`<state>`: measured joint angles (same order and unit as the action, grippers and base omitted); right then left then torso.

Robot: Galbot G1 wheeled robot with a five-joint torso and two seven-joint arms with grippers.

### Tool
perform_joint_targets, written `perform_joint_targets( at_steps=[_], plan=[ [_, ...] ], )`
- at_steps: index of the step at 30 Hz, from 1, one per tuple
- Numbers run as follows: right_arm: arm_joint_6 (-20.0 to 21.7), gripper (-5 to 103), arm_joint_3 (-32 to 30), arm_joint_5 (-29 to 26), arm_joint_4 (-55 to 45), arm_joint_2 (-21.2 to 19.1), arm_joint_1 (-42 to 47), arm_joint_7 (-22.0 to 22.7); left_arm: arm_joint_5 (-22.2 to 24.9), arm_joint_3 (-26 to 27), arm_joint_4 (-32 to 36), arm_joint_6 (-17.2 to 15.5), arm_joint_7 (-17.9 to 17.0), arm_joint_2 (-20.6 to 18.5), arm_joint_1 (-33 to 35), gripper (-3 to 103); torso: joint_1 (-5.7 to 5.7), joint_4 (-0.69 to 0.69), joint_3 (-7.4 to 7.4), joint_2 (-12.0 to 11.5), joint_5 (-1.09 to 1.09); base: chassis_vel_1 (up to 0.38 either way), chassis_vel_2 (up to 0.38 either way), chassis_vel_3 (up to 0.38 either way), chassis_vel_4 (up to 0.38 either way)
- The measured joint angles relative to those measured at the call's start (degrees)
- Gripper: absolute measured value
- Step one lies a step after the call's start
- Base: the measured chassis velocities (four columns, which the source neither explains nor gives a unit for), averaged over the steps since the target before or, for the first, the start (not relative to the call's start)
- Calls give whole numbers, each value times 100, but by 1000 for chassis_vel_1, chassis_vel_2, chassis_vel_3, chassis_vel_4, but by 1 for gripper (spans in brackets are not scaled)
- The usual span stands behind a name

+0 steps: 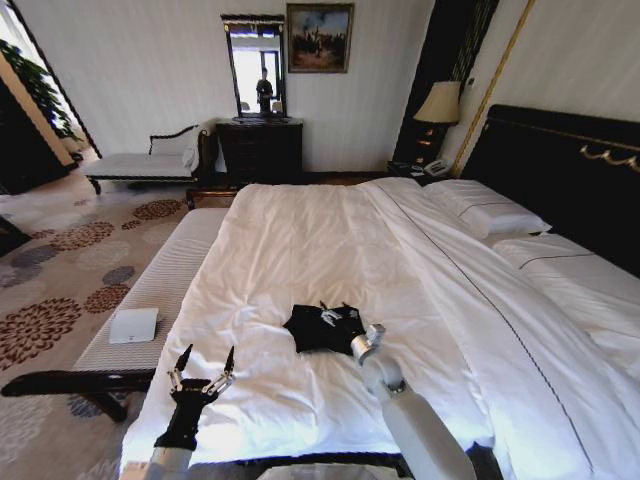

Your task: Fold the clothes on the bed.

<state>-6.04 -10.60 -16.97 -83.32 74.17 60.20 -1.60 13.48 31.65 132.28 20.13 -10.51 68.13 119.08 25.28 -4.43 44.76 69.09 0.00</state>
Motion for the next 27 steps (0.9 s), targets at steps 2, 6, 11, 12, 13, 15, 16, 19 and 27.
perform_joint_targets(
  at_steps=[2, 6, 11, 12, 13, 15, 16, 19, 27],
  plan=[
    [-93, 100, 29, 136, 93, 2, -44, -20, 0, 1, 0, 0, 0, 0, 0, 100, 0, 1, 0, 0, 0, 0, 0, 0, 0],
    [-421, 100, 326, 650, 692, 113, -354, -53, 0, 0, 0, 0, 0, 0, 0, 100, 0, 1, 0, 0, 0, 0, 0, 0, 0],
    [-478, 100, 767, 821, 1436, 423, -811, -18, 0, 0, 0, 0, 0, 0, 0, 100, 0, 2, 0, 0, -1, 0, 0, 0, 0],
    [-478, 100, 767, 821, 1436, 423, -811, -18, 0, 0, 0, 0, 0, 0, 0, 100, 0, 2, 0, 0, -1, 0, 0, 0, 0],
    [-487, 100, 806, 840, 1506, 457, -852, -15, 0, 0, 0, 0, 0, 0, 0, 100, 0, 2, 0, 0, -1, 0, 0, 0, 0],
    [-488, 100, 964, 854, 1651, 575, -981, 12, 0, 0, 0, 0, 0, 0, 0, 100, 0, 2, 0, 0, -1, 0, 0, 0, 0],
    [-479, 100, 1020, 856, 1692, 608, -1014, 18, 0, 0, 0, 0, 0, 0, 0, 100, 0, 2, 0, 0, -1, 0, 0, 0, 0],
    [-473, 100, 1071, 878, 1750, 641, -1043, 22, 0, 0, 0, 0, 0, 0, 0, 100, 0, 2, 0, 0, -1, 0, 0, 0, 0],
    [-508, 100, 1035, 733, 1243, 532, -810, 50, 0, 0, 0, 0, 0, 0, 0, 100, 0, 2, 0, 0, 0, 0, 0, 0, 0]
  ],
)
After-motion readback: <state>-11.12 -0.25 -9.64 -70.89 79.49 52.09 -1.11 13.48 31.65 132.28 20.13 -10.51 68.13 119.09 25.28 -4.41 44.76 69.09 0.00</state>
